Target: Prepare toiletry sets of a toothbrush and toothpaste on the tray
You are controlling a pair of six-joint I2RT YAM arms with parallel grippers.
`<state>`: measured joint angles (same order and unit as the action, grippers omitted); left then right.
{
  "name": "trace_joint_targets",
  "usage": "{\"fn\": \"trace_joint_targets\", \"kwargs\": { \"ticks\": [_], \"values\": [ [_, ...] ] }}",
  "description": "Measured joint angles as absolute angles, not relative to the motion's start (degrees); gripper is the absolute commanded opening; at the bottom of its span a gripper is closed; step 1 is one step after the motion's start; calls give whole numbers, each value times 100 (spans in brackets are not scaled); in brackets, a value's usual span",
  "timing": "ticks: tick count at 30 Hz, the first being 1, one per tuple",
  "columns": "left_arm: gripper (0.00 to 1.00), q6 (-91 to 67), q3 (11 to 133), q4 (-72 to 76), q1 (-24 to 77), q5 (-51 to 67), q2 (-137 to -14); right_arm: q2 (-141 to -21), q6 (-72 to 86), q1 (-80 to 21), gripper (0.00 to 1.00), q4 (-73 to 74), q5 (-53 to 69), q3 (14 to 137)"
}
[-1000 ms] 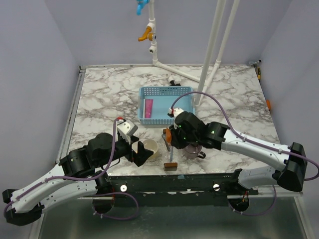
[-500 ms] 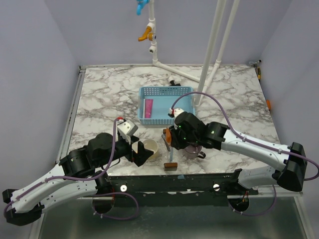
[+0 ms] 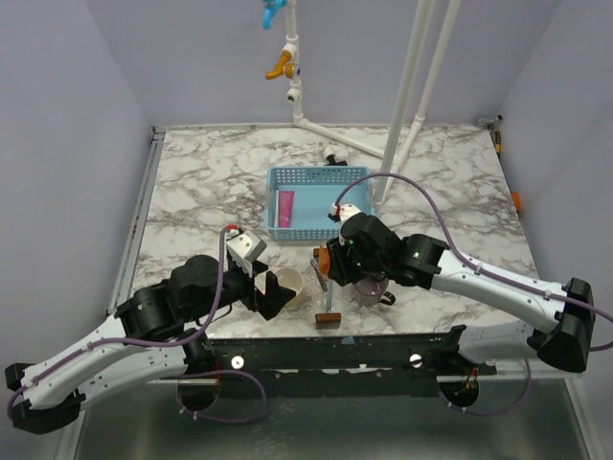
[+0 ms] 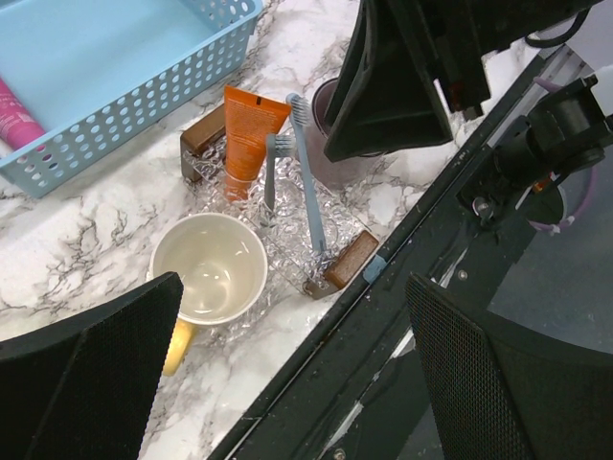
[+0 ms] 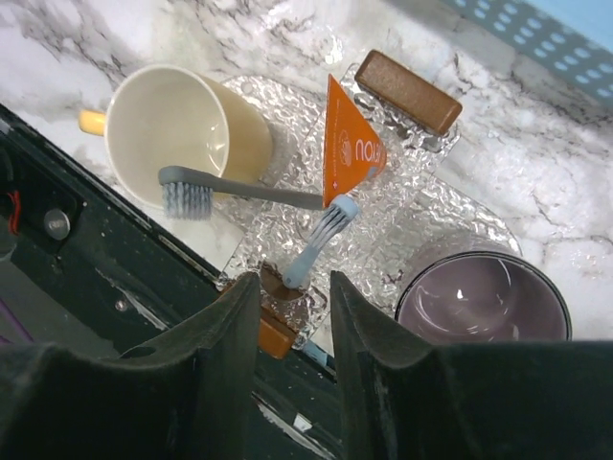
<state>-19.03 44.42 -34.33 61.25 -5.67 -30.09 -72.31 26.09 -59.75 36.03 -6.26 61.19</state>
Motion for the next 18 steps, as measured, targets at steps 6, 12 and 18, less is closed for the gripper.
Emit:
{"fn": "trace_joint_targets", "kwargs": {
  "ticks": [6,12,18],
  "values": [
    [99,-1903,4442,-3433,6125,-574,-3065,-6845,2622,-5975,53,3614,-961,6283],
    [99,-1905,4445,-3435,6125,-770,-3063,-6493,2637,-5975,63,3616,-1435,6335],
    [99,-1905,4453,-3441,6125,-1144,-2921,-6147,2637,-5975,76,3616,-2128,6326]
  ]
}}
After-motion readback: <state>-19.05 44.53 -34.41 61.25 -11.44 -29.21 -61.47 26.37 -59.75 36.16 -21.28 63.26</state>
